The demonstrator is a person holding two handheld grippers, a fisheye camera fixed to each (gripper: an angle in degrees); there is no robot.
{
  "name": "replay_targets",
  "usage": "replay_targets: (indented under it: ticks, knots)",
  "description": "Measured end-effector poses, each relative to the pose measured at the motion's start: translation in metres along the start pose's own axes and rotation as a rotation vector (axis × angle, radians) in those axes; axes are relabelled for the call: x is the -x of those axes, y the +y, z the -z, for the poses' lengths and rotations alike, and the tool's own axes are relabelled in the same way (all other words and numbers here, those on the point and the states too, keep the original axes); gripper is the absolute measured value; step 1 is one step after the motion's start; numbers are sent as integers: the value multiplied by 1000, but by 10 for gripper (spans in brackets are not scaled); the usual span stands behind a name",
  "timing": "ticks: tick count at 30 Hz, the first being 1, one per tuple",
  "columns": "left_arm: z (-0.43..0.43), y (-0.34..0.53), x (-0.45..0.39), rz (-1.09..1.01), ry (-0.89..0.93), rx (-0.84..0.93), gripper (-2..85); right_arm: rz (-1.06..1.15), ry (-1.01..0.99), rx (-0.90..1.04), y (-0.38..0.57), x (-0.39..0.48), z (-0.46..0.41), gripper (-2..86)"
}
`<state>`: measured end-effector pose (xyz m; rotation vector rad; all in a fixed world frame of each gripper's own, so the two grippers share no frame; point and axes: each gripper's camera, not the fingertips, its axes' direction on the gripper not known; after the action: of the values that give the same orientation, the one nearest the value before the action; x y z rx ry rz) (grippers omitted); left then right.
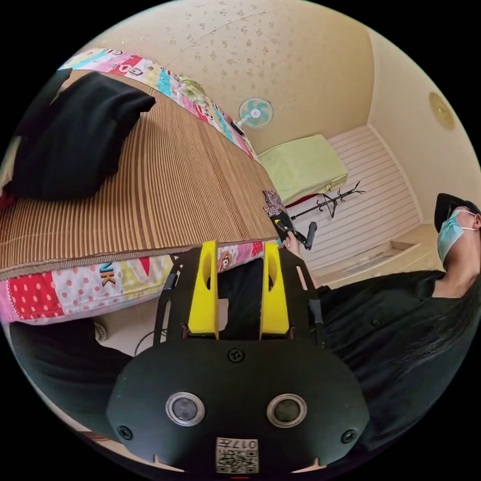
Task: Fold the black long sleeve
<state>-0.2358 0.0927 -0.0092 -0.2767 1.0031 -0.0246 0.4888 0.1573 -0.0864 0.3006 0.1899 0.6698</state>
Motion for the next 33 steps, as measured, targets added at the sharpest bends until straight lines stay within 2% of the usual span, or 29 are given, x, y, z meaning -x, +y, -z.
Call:
replay_targets:
  ticks: [1, 3, 4, 6, 8, 10, 13, 15, 18, 20, 24, 25, 29, 31, 33]
  knots:
    - [-10, -3, -5, -10, 10, 20, 129, -46, 25, 0, -6, -20, -4, 73]
    - [-23, -6, -12, -28, 2, 51, 127, -244, 85, 153, -23, -84, -43, 77]
    - [-31, -7, -15, -33, -7, 70, 124, -280, 40, 188, -25, -95, -53, 75]
    - [-38, -7, -17, -22, -4, 85, 121, -444, -55, 127, -23, -105, -50, 58]
    - [-39, -6, -18, -10, 12, 81, 119, -315, -78, 96, -25, -69, -35, 47]
    - [-35, -4, -20, 8, -3, 60, 114, -171, -197, 59, -12, -19, -15, 41]
    - [-29, -3, -20, 22, -24, 40, 101, -13, -470, 49, 40, 62, 13, 37]
    - [-28, -4, -20, 28, -23, 40, 100, 136, -715, 124, 94, 135, 29, 38]
    - [-28, -4, -22, 28, -42, 48, 101, 327, -859, 269, 155, 208, 52, 42]
    - [-27, -5, -23, 28, -42, 51, 104, 295, -881, 222, 174, 208, 75, 44]
    - [-15, 0, -27, 8, -57, 25, 106, 245, -717, 24, 169, 169, 104, 81]
    - [-13, 2, -26, 3, -70, 21, 107, 258, -704, 38, 166, 167, 100, 87]
    - [-20, 2, -19, 0, -81, 55, 109, 422, -648, 348, 164, 191, 40, 89]
    - [-25, -5, -20, 5, -37, 49, 113, 412, -646, 296, 171, 192, 61, 70]
    - [-22, -13, -25, -8, 2, 11, 113, 464, -800, 184, 188, 198, 122, 46]
